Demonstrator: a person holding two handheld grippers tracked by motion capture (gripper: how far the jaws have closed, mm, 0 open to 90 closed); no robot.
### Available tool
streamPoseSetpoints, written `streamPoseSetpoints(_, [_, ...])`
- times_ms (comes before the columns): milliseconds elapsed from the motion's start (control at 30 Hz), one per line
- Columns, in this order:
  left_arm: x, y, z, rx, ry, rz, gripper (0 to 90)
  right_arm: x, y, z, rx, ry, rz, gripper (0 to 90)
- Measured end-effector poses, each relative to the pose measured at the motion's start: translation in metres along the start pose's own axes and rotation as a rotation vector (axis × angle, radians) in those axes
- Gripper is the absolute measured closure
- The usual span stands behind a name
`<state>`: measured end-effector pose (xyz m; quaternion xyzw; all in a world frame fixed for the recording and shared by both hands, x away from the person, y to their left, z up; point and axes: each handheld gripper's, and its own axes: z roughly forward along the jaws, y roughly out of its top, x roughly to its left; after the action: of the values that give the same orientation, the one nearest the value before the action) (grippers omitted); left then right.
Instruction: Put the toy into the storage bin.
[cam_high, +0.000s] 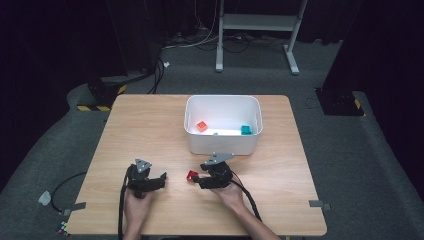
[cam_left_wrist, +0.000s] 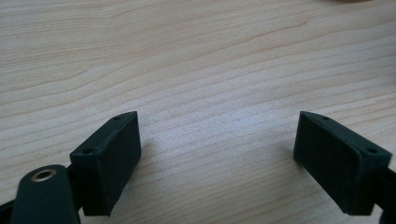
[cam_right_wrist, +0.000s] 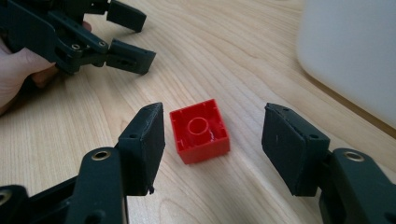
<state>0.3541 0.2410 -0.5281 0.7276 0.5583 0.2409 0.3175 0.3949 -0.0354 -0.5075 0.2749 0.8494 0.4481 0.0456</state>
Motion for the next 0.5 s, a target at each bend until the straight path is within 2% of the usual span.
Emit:
streamPoseSetpoints(200, [0.000,0.000,0.000,0.000,0.000,0.000,15.1,0.002,0.000,0.009,0.029,0.003,-0.012,40.0])
streamPoseSetpoints(367, [0.000,0.000,0.000,-0.001,0.000,-0.002,15.1,0.006,0.000,0.013,0.047,-0.009,-0.048,42.9])
streamPoseSetpoints(500, [0.000,0.000,0.000,-0.001,0.000,-0.002,15.1,0.008,0.000,0.015,0.065,-0.016,-0.056,45.9])
